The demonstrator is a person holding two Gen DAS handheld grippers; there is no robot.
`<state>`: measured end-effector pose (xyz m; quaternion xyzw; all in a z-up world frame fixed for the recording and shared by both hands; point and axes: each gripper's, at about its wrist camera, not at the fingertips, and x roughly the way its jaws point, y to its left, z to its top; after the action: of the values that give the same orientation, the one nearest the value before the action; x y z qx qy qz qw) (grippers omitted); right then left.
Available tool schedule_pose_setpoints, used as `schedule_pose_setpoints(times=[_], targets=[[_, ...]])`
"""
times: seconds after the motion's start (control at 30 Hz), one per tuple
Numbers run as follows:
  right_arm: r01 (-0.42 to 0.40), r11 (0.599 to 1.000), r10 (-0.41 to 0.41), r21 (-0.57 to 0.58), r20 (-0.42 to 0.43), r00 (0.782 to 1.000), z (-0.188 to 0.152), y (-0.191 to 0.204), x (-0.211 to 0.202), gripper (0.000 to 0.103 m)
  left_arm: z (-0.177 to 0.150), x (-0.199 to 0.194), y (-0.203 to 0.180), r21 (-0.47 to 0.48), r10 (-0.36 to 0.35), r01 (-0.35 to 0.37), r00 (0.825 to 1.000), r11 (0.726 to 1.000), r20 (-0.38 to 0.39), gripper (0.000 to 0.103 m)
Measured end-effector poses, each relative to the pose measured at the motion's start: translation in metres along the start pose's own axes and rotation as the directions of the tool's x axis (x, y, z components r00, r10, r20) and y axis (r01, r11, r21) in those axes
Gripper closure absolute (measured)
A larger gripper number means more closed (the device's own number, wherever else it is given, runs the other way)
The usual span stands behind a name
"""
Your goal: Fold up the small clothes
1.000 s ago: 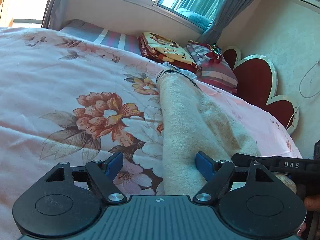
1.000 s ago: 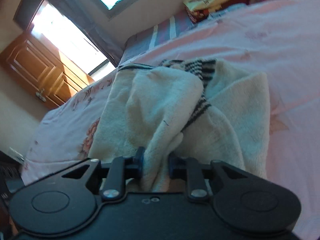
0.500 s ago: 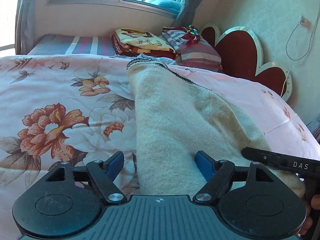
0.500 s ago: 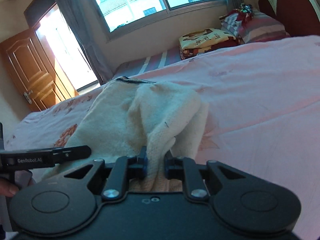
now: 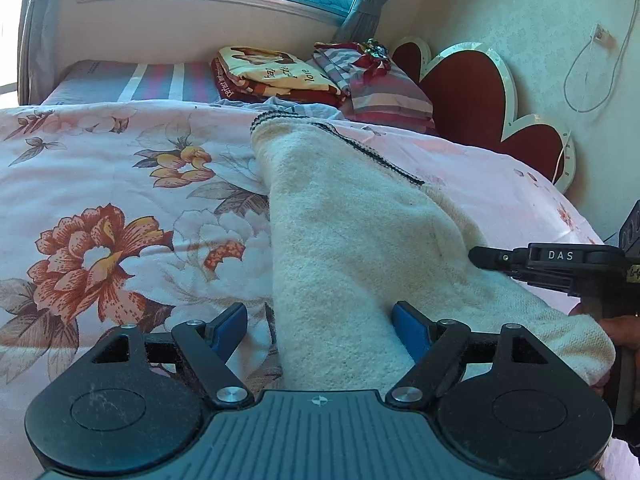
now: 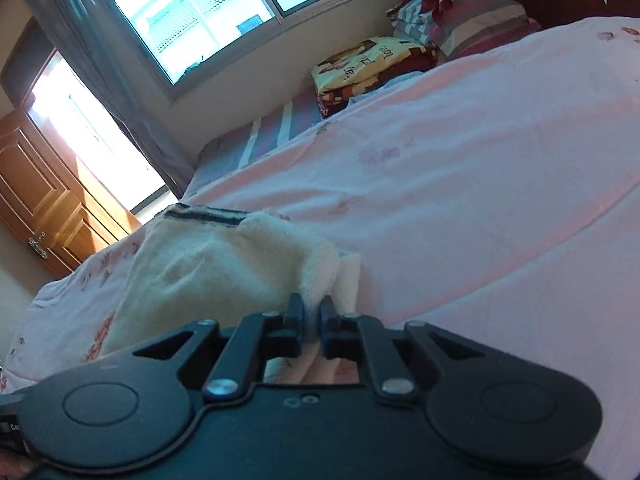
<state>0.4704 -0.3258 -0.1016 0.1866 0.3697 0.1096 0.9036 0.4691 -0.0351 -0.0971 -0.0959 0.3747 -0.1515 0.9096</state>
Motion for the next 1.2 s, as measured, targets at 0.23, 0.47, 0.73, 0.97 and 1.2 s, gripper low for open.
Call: schedule_pose_setpoints(times=[0.23,0.47,0.73,0.97,1.2], targets=[[-0.037,0.984,0.062,-0.172,0.141,0.988,-0.02,0.046,-0.082,0.078,-0.011,-0.064,-0.006,0.004,-0.016,0.016,0.986,1.0,0.167,0.023],[-0.059,0.874,0.134,-0.483,0.121,0.984,-0.083,0.098,-0.112,0.082,-0.047,-0.094,-0.038,0.209,-0.141,0.098,0.97,0.973,0.198,0.042],[0.015,0.844,0.028,-0.536,0.073,0.997,-0.106,0.093,-0.095,0.088,-0.067,-0.087,-0.051,0.317,-0.082,0.037,0.988,0.948,0.132,0.042],[0.055,0.864,-0.022,-0.5,0.073,0.997,-0.119,0.079,-0.081,0.095,-0.075,-0.083,-0.061,0.393,-0.048,-0.002,0.992,0.92,0.118,0.041],[0.039,0.886,0.046,-0.462,0.173,0.984,-0.096,0.094,-0.111,0.08,-0.052,-0.112,-0.058,0.313,-0.096,0.027,0.974,0.949,0.207,0.041]])
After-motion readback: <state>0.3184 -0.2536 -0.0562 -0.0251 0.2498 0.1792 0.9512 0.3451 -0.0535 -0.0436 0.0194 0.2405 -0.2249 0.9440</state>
